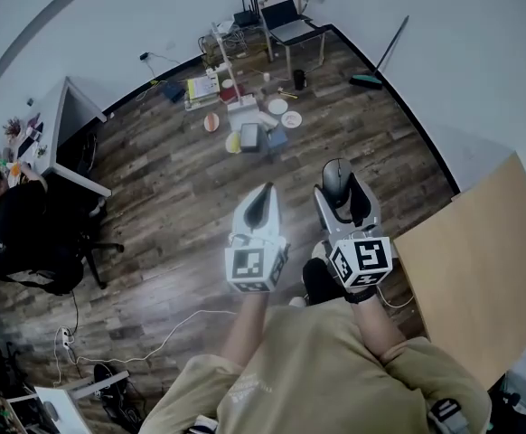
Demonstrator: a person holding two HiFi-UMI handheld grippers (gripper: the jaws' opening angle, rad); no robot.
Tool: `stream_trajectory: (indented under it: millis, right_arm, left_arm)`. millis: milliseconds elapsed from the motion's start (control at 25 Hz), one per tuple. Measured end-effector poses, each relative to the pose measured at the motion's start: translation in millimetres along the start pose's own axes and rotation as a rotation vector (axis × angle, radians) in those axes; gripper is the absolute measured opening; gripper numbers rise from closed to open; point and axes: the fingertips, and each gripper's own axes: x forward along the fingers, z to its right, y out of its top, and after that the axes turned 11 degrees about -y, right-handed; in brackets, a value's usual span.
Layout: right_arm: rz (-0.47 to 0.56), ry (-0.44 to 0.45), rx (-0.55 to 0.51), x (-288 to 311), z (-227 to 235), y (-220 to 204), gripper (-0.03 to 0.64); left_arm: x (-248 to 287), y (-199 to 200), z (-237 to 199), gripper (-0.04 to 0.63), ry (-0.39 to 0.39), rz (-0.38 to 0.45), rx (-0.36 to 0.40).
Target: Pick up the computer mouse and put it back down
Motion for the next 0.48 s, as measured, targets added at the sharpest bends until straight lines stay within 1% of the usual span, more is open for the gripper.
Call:
stream_trajectory:
  millis: [120,240,360,480]
  right_arm:
    - [0.020,-0.015,0.007,51.6,24.1,9.5,0.305]
    - [0.045,-0.038,-0.001,101.3,61.8,27.7,0.305]
    - [0.073,-0.089,-0.006,132.7,115.9,48.0,0.305]
    - [0.087,-0.186,0.016,151.0,170.6,60.5,0.305]
  left_arm:
    - [57.8,3.7,-20.3,0.002,-0.024,0.001,0.007]
    - [127.9,15.1,-28.9,0.002,-0.059,0.014,0.010]
    - [194.9,22.5,-15.8,0.002,-0.110,0.013,0.014]
    - [251.2,24.0,3.8,0.002,-0.200,0.005,0.013]
